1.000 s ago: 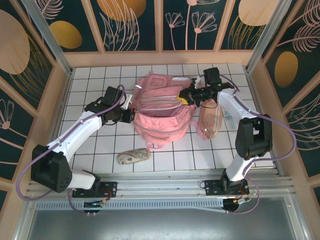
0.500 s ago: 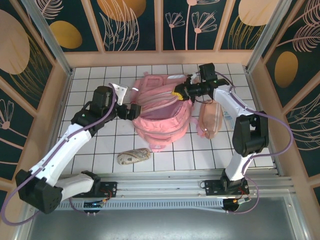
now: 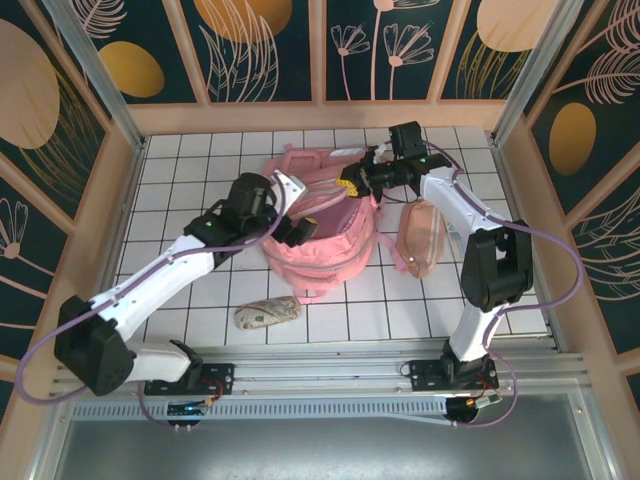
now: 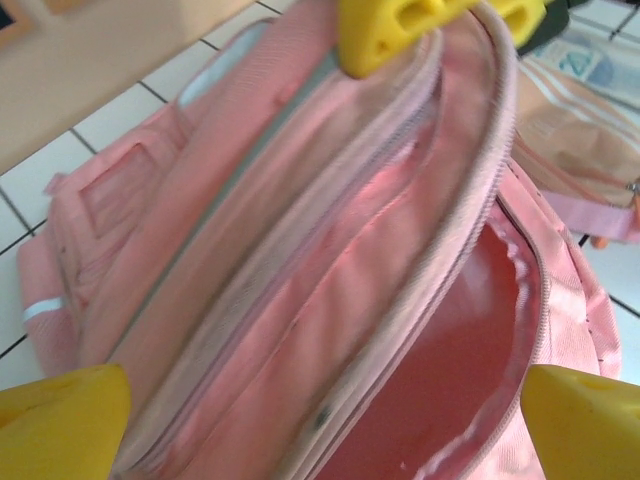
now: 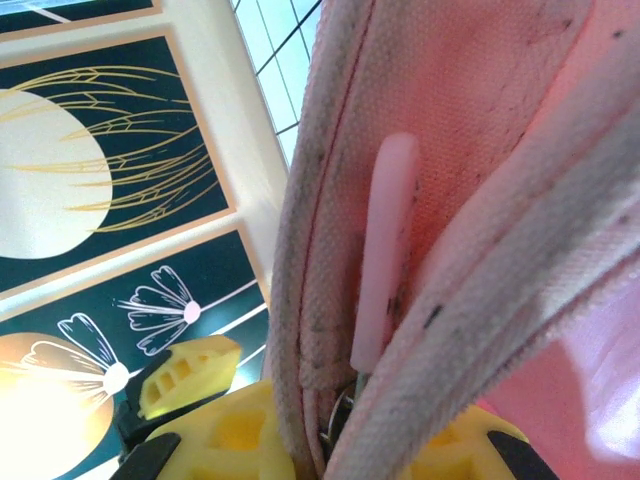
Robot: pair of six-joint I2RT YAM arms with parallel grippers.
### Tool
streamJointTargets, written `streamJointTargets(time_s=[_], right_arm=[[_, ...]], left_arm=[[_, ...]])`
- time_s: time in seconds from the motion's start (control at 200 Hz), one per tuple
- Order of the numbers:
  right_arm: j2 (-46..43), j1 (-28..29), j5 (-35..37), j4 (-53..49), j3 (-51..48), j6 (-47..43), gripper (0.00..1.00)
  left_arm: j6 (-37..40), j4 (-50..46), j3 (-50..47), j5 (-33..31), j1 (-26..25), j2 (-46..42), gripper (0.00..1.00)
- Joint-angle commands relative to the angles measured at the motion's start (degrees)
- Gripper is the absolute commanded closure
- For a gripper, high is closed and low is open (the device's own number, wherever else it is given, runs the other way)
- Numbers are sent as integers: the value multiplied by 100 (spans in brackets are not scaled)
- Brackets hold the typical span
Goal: Pack the student bag
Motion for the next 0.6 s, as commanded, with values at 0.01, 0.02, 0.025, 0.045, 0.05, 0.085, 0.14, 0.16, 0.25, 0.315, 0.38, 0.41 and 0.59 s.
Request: streamJointTargets(time_s=[0.01, 0.02, 0.025, 0.045, 0.05, 0.085, 0.14, 0.16, 0.25, 0.315, 0.38, 0.41, 0.59], right_arm=[[-24, 132, -456, 507, 370, 12, 100], [-10, 145, -461, 503, 379, 11, 100], [-10, 148, -464, 503, 382, 10, 100], [5, 162, -466, 496, 397, 12, 100], [2, 165, -466, 495, 395, 16, 100], [22, 191, -466, 502, 412, 19, 100], [45, 227, -483, 515, 420, 36, 100], [49, 232, -491, 520, 425, 43, 100], [77, 264, -525, 490, 427, 29, 100], [78, 238, -437, 254, 512, -117, 95], [-57, 148, -19, -354, 766, -500, 71], [-166, 69, 293, -718, 901, -713, 62], [-1270, -616, 2580, -2578, 690, -1691, 1]], left_arm=[[429, 191, 353, -377, -131, 386, 1], [429, 190, 370, -437, -132, 427, 1], [429, 189, 379, -467, -133, 441, 2], [447, 189, 407, -596, -131, 508, 4], [451, 189, 410, -630, -127, 526, 4], [456, 220, 440, -924, -137, 636, 7], [432, 297, 494, -1425, -132, 799, 17], [415, 284, 549, -1555, -133, 876, 24], [356, -85, 1015, -1553, -134, 1325, 71], [154, -432, 1377, -1458, -133, 1620, 100], [-26, -636, 1552, -1519, -140, 1736, 100], [-136, -694, 1590, -1644, -131, 1747, 100], [-534, -1175, 1930, -2373, -61, 1747, 100]])
